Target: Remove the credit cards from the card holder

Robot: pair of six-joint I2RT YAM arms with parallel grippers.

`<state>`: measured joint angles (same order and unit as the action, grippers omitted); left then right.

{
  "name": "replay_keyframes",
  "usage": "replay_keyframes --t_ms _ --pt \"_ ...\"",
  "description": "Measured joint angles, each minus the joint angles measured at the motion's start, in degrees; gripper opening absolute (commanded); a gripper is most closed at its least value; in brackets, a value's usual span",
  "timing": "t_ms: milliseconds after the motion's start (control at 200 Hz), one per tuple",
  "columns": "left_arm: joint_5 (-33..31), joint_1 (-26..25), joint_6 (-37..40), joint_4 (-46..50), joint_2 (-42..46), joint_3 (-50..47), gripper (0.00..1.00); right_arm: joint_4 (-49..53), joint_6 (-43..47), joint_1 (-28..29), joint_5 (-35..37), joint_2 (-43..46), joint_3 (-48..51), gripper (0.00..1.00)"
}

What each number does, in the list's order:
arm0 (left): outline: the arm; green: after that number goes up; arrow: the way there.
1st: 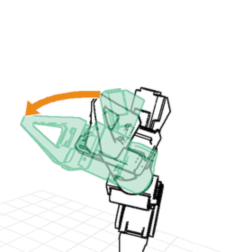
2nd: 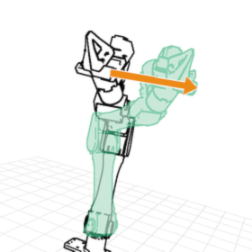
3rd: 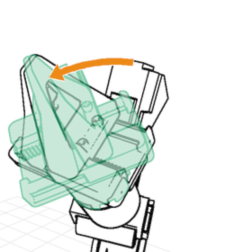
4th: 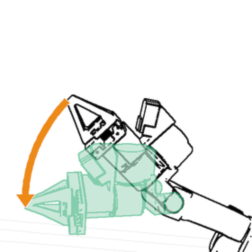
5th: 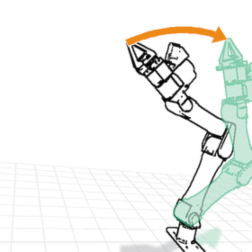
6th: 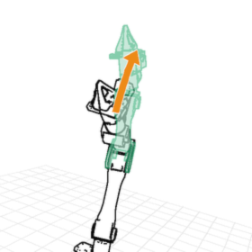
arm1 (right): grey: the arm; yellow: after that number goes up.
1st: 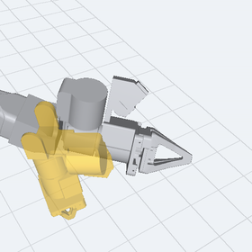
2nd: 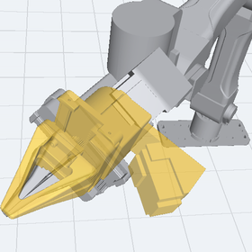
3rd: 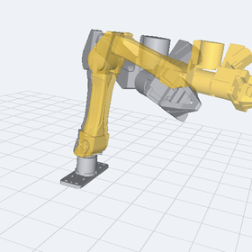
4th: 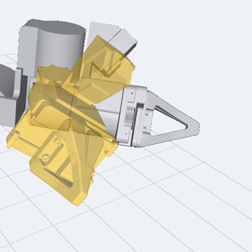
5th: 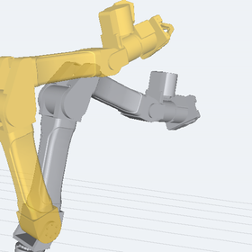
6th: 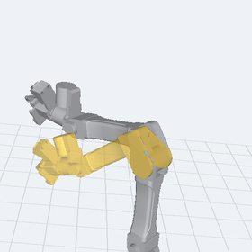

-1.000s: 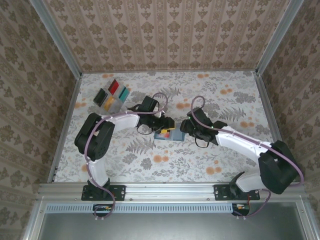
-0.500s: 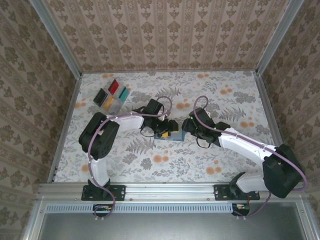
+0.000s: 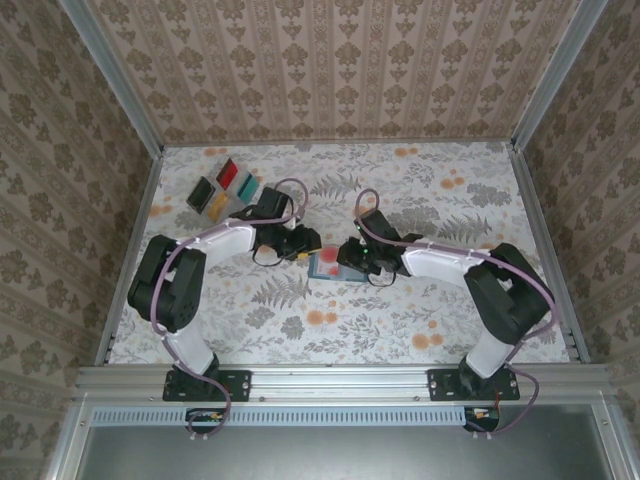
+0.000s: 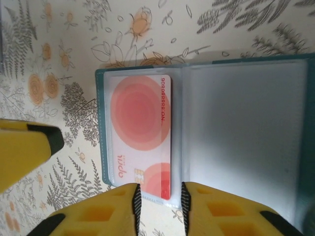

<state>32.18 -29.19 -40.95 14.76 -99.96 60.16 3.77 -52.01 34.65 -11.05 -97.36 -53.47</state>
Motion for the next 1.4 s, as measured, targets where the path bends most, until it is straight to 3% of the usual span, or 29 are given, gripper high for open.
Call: replay_keyframes --t_ms 135,215,470,1120,1400 --pt "0.63 -0.13 0.17 -0.2 -2.03 0.02 0.26 -0.66 -0.28 -0.02 -1.27 -2.51 -0.85 0.28" --pt "1.01 -0.13 0.31 -0.15 -3.65 0.04 0.17 -0.96 -0.28 -0.2 -1.66 -3.26 -1.36 0.27" --pt "1.66 -1.16 0.46 -0.15 -6.73 1.4 0.11 -3.02 -1.07 -1.42 -3.3 -6.32 -1.84 0.23" --pt "1.01 -1.07 0.46 -1.09 -7.17 0.28 0.1 -8.28 -3.26 -2.25 -7.72 -8.68 -1.81 0.21" --pt "-0.13 -0.59 0.92 0.66 -4.59 0.28 0.19 -5.75 -0.24 -2.23 -7.1 -7.13 -2.05 0.23"
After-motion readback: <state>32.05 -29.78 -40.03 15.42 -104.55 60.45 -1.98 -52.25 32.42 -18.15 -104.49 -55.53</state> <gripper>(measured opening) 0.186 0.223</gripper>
